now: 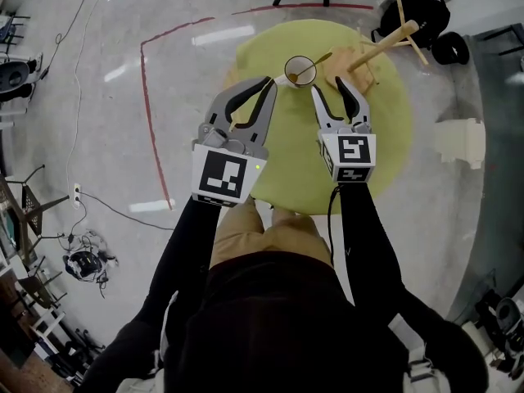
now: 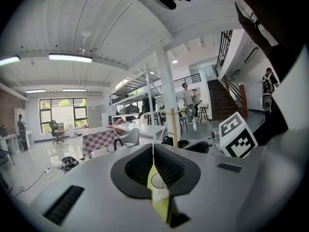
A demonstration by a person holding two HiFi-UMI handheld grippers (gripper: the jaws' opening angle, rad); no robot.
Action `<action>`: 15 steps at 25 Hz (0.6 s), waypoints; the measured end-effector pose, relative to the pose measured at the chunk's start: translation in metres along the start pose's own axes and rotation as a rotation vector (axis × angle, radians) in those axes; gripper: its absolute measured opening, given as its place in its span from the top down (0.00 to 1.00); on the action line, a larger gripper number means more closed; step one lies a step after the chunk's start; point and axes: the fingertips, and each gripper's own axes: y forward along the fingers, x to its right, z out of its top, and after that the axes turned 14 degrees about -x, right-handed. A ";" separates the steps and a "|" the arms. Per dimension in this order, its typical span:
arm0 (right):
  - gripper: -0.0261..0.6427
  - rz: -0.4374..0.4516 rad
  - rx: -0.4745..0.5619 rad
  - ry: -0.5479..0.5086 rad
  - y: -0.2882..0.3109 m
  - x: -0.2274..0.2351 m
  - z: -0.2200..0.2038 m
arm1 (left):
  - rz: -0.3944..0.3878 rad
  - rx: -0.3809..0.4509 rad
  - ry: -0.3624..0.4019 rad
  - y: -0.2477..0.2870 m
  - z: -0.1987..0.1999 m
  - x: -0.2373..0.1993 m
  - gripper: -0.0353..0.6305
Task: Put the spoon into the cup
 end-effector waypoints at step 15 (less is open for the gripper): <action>0.66 -0.002 0.172 0.067 -0.067 -0.017 0.083 | 0.005 0.119 0.034 -0.041 0.056 -0.022 0.91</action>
